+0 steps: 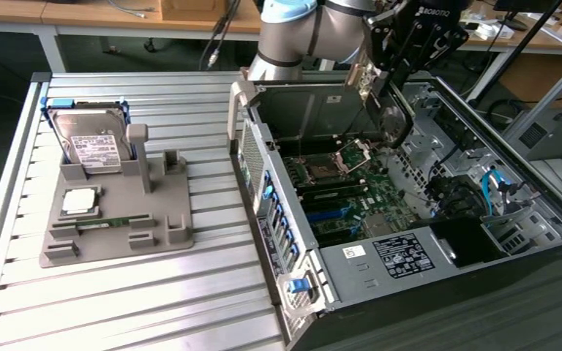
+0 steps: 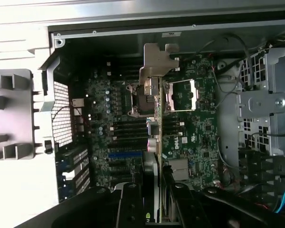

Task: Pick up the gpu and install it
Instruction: 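Pick up the gpu and move the gpu toward the slot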

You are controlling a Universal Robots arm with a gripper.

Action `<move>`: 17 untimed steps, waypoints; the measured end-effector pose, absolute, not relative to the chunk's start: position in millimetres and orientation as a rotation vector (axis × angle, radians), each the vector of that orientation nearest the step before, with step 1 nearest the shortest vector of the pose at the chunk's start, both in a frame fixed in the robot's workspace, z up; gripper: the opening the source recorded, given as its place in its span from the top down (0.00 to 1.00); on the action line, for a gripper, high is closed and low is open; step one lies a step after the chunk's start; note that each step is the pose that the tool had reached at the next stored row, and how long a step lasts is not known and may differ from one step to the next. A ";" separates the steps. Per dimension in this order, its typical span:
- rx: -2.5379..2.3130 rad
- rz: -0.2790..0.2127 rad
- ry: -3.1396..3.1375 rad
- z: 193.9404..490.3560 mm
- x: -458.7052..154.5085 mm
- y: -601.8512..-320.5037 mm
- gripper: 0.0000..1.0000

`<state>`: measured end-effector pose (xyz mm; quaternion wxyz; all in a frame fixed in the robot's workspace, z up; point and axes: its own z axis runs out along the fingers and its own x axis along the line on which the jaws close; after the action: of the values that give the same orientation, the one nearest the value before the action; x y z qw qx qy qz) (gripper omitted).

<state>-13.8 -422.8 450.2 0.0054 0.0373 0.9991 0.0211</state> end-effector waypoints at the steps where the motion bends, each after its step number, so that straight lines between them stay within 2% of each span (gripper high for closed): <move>1: 0.117 0.066 3.128 449.8 -9.8 -422.8 0.73; 17: 0.117 0.065 3.131 439.1 32.5 -422.8 0.73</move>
<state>32.5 -422.8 439.1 0.0036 0.0373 0.9991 0.0206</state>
